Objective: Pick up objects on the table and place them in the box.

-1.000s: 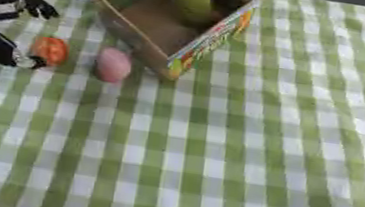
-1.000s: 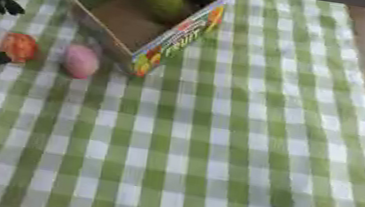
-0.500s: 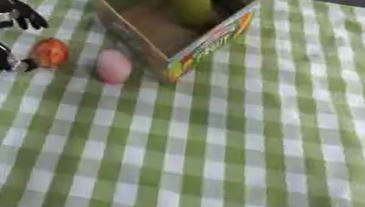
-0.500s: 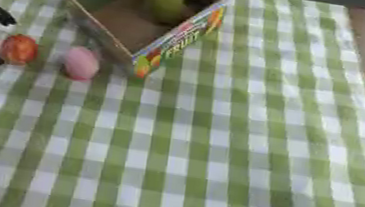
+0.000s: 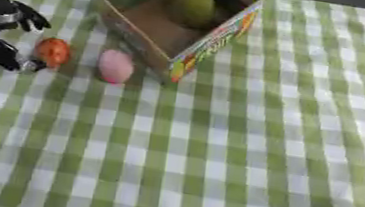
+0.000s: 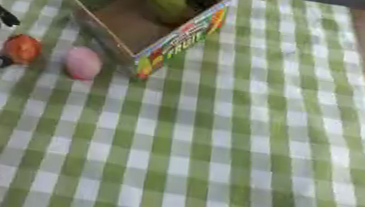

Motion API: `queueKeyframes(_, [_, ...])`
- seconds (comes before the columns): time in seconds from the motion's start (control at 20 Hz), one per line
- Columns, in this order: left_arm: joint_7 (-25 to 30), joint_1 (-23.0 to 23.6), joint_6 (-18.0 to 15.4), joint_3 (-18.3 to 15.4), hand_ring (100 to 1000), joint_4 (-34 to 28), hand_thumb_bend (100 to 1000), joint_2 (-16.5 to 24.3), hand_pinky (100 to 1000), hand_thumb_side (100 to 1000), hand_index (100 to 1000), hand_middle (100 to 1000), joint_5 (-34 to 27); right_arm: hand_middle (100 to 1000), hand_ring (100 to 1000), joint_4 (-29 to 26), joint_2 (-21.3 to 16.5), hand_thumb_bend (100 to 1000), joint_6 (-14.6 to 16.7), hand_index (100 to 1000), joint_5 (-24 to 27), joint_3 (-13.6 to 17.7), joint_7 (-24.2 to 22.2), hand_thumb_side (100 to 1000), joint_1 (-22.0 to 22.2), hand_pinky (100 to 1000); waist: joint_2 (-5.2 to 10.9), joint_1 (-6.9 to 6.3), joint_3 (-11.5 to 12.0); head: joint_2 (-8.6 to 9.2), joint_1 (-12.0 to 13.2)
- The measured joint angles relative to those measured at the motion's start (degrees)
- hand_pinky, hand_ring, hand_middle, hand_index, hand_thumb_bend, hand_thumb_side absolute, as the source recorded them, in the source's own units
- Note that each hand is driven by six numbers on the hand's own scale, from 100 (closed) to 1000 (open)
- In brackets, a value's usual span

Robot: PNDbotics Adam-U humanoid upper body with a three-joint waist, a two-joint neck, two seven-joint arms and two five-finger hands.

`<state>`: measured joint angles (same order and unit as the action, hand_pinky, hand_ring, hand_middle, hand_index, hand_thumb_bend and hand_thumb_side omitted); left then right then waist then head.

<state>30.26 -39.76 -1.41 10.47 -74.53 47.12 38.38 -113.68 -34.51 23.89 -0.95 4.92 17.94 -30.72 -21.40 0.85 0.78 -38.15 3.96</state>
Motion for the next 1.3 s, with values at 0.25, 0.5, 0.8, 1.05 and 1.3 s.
queueKeyframes(0.25, [0.51,-0.21,-0.43,0.00,794,0.74,442,-0.42,796,347,890,783,0.00,552,798,0.00,0.01,100,0.00,845,0.01,0.00,0.00,525,0.01,766,-0.12,-0.01,-0.02,0.01,0.00])
queueKeyframes(0.5, [0.82,-0.81,-0.58,0.00,787,2.16,425,-0.99,788,335,880,768,0.28,552,801,0.00,0.05,100,0.00,845,0.02,0.01,0.01,524,0.02,766,-0.13,0.02,-0.08,0.06,0.02])
queueKeyframes(0.8, [1.11,-1.33,-0.99,0.02,764,3.13,371,-1.48,770,322,858,739,0.36,551,805,0.00,0.08,100,-0.27,846,0.03,0.02,0.30,524,0.04,767,-0.17,0.05,-0.12,0.26,0.02])
queueKeyframes(1.05, [0.80,-1.87,-0.87,0.02,734,3.77,282,-2.33,741,318,838,711,-0.52,550,807,0.00,0.13,100,-0.52,846,0.03,0.07,0.55,524,0.06,767,-0.22,0.21,-0.31,0.43,0.05])
queueKeyframes(1.3, [0.52,-2.21,-0.59,0.08,704,4.22,217,-2.82,719,273,811,676,-1.54,550,807,0.00,0.40,100,-0.71,846,0.03,0.28,0.74,524,0.06,767,-0.30,0.21,-0.31,0.45,0.10])
